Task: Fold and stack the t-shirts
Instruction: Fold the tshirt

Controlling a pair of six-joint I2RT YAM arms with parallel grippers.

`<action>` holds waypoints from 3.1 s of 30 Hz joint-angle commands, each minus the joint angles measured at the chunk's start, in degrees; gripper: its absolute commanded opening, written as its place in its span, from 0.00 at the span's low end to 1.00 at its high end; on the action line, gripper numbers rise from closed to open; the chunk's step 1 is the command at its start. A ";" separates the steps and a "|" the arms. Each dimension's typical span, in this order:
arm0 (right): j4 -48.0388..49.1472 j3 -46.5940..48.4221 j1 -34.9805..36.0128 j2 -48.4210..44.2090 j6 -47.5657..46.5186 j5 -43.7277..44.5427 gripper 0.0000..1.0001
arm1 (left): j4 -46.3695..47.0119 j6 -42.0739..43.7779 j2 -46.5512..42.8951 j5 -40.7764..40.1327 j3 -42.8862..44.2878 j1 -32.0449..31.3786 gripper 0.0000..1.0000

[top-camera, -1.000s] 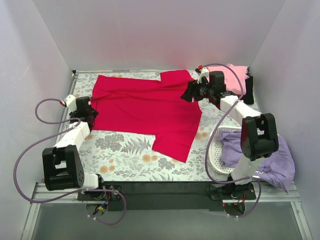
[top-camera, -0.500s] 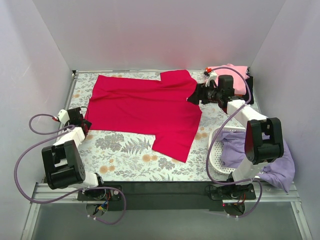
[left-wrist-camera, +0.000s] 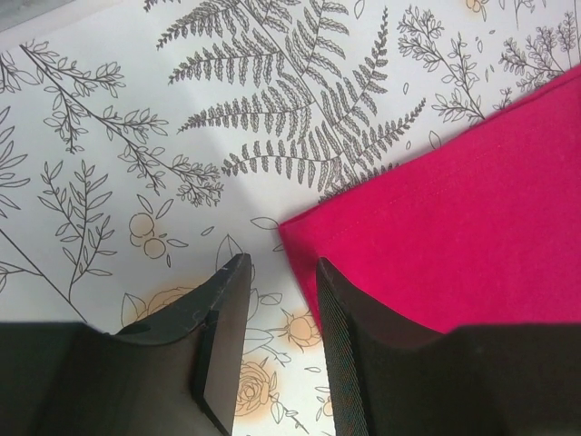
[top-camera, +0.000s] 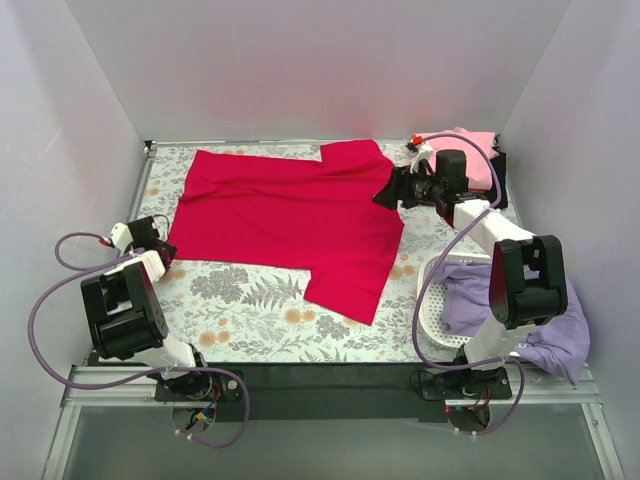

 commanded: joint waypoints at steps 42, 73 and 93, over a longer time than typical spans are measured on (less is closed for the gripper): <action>-8.90 -10.71 16.46 -16.34 3.52 24.64 0.59 | 13.58 -0.36 -7.20 14.17 -6.71 0.89 0.00; -19.02 -34.63 38.00 -32.53 17.24 37.67 0.59 | 13.59 1.13 -5.88 13.11 -7.06 0.97 0.00; -21.48 -33.75 44.51 -27.34 19.96 40.92 0.46 | 13.41 1.40 -6.14 13.12 -7.32 0.89 0.00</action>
